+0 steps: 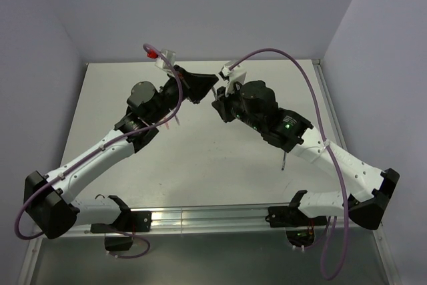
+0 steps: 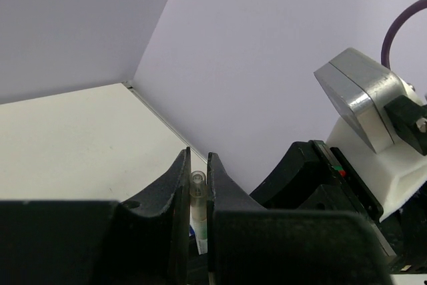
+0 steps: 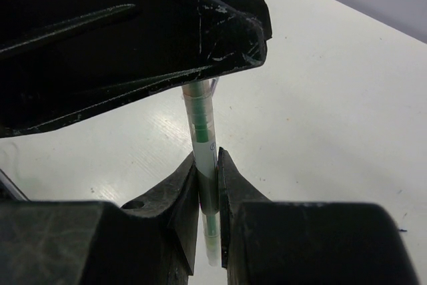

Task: Insert the pens into the pen caps
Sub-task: Press the pen cap onto the pen.

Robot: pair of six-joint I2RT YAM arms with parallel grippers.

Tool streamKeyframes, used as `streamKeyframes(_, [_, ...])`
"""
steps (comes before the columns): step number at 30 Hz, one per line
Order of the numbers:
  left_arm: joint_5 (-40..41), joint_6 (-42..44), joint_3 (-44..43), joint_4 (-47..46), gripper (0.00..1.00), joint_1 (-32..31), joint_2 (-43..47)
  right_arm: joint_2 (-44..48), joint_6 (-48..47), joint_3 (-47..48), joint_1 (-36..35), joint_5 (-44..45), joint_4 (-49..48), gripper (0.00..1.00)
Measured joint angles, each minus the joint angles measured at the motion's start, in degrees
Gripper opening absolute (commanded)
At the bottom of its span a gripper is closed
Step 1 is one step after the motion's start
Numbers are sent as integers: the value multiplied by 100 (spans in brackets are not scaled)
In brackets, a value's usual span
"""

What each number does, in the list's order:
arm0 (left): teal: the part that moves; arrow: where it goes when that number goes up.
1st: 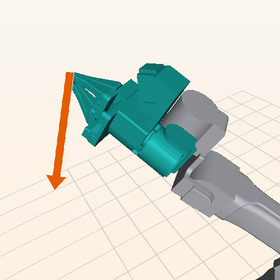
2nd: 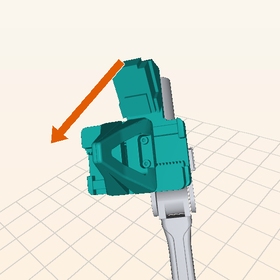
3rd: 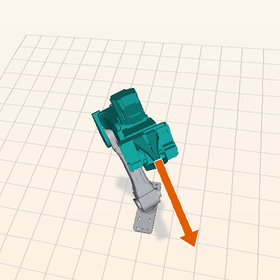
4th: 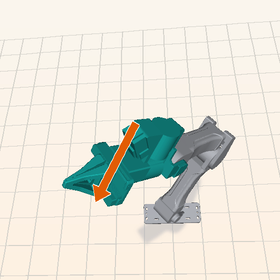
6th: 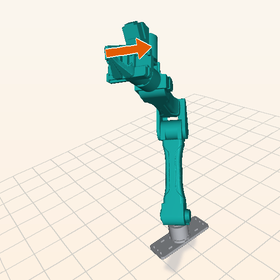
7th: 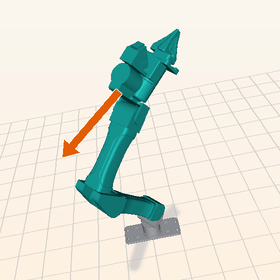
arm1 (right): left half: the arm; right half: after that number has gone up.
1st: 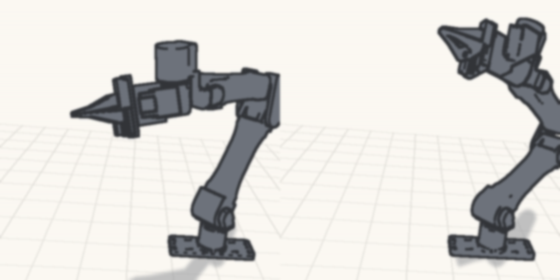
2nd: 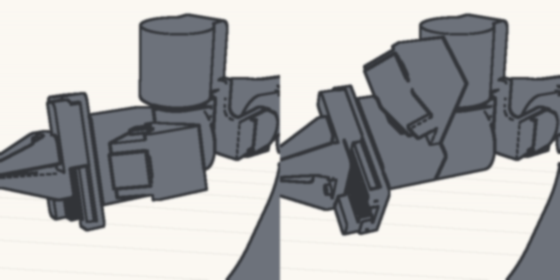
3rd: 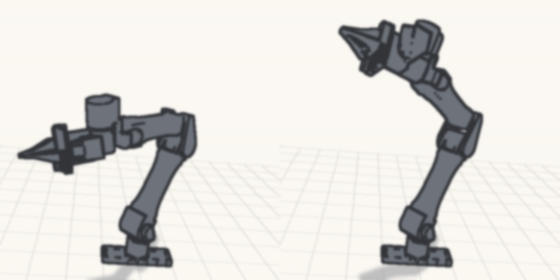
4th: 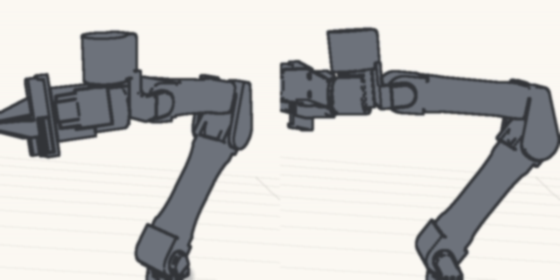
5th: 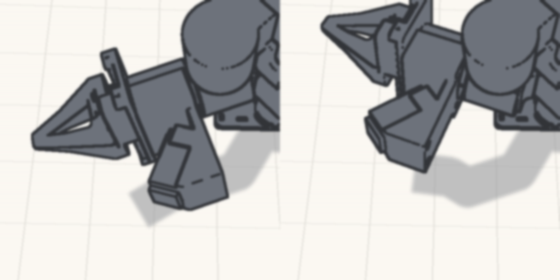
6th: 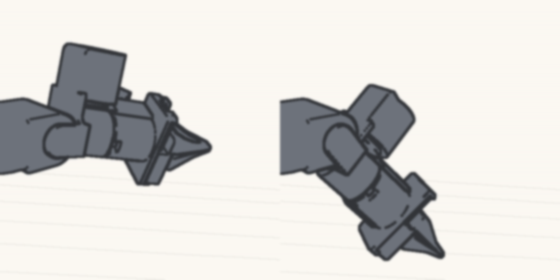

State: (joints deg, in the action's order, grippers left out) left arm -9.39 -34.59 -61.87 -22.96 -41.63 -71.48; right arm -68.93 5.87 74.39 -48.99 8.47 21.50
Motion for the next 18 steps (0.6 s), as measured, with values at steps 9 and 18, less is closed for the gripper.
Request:
streamKeyframes(9, [184, -282, -2, -4, 0, -11, -66, -70, -131, 59, -79, 313, 46, 0])
streamKeyframes(18, [361, -428, -42, 2, 0, -42, -195, -188, -229, 125, -111, 597, 96, 0])
